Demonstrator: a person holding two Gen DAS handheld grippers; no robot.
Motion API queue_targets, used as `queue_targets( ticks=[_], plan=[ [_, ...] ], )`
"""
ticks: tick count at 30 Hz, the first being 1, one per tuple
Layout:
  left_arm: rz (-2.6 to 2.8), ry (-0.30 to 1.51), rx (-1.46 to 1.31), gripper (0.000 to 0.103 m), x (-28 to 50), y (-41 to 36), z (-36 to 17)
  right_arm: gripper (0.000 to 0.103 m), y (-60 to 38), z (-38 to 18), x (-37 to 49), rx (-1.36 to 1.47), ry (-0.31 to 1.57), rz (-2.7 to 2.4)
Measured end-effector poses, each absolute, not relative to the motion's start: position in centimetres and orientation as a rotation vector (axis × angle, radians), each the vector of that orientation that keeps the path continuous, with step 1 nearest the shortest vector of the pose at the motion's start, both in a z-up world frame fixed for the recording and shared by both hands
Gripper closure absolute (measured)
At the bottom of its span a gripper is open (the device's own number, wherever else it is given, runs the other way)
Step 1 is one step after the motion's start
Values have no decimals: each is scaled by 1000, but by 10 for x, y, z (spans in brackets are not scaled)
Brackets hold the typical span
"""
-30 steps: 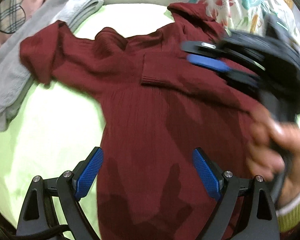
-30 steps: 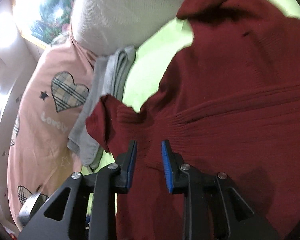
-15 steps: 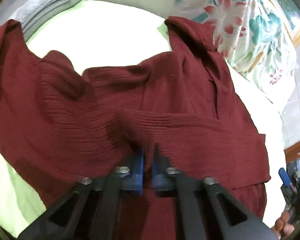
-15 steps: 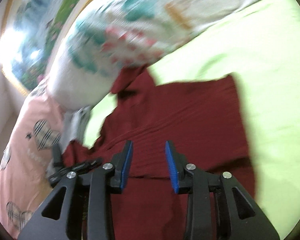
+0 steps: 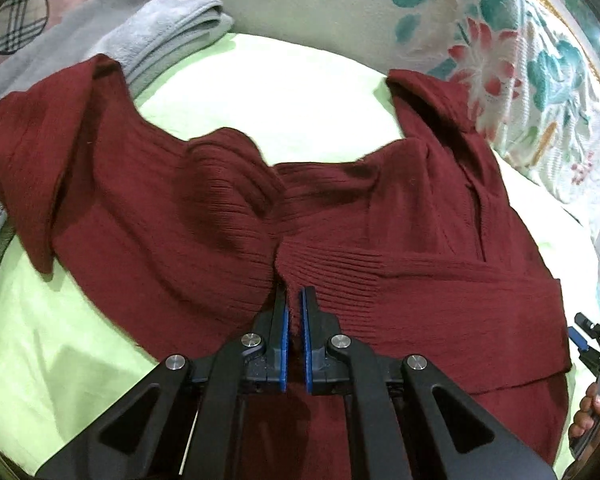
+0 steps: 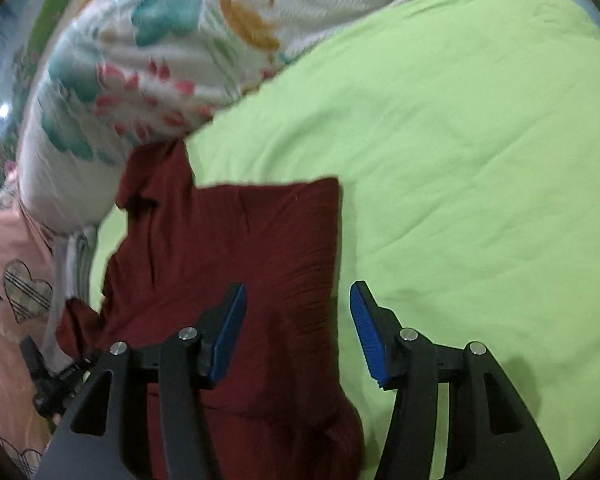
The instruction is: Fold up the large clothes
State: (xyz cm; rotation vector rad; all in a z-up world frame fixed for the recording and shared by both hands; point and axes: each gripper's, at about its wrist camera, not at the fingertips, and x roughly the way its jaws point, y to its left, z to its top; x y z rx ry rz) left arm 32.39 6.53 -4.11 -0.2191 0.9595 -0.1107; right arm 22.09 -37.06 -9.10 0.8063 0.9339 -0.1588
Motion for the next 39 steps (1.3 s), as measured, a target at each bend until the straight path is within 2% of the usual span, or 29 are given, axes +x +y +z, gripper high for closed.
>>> queue_targets(
  ticks=[3,7,9,13,16,21,23,24,25,30,39],
  plan=[
    [-81,964,-216,100,324,72,-43,48,-362,-106,230,798,989,-131],
    [-68,971,-217,100,325,76,-46,47,-359,-111,231,805,972,-107],
    [-71,977,-217,100,324,74,-47,96,-359,-113,233,792,995,-108],
    [-87,963,-199,100,322,66,-43,94,-366,-98,230,745,974,-150],
    [-78,991,-184,99,327,62,-51,91,-358,-104,238,669,1050,-177],
    [-112,998,-220,91,316,71,-44,69,-357,-77,216,651,955,-269],
    [-99,983,-221,81,305,82,-36,55,-353,-62,204,667,897,-245],
    [-75,974,-219,68,300,89,-33,54,-347,-55,198,670,874,-219],
    [-48,960,-219,59,294,98,-28,54,-341,-50,195,673,863,-192],
    [114,903,-218,45,283,150,-10,53,-309,-48,184,727,883,-70],
    [242,961,-38,45,345,173,-19,53,-252,-60,199,725,960,45]
  ],
)
